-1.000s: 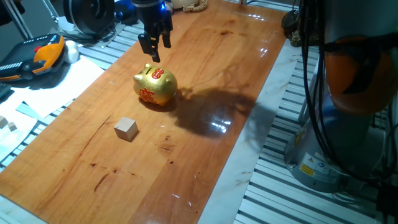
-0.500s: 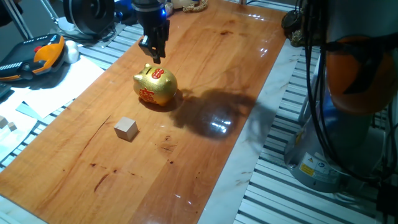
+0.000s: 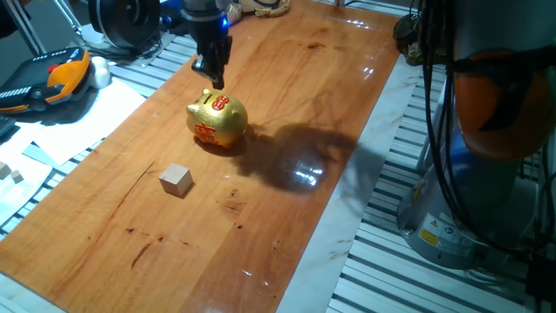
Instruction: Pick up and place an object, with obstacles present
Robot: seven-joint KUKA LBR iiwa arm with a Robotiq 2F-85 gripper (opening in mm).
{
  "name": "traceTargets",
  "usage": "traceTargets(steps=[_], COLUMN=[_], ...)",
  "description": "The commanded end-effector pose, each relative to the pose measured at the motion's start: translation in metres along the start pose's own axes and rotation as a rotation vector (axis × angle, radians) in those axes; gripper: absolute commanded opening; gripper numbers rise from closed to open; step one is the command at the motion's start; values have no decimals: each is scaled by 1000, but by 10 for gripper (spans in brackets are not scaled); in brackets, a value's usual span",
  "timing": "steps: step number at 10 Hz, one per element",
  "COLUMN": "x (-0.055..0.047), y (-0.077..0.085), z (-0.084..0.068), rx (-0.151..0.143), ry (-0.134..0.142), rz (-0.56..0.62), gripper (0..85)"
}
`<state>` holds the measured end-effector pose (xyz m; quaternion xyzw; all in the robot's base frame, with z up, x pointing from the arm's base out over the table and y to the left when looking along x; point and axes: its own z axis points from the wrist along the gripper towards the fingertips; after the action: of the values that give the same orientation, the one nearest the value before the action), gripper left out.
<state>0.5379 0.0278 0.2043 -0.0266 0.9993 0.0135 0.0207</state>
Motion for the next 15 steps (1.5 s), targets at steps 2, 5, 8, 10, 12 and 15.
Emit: traceTargets(steps=[2,5,8,10,12,15], x=[-6,-10,2,8,6,4], y=[12,31,59,70,70,70], z=[12,32,59,74,80,84], rx=[5,-11,34,12,11,-13], ry=[-8,12,0,28,47,67], rz=[5,23,47,60,47,13], gripper=[0,0,0,0,0,0])
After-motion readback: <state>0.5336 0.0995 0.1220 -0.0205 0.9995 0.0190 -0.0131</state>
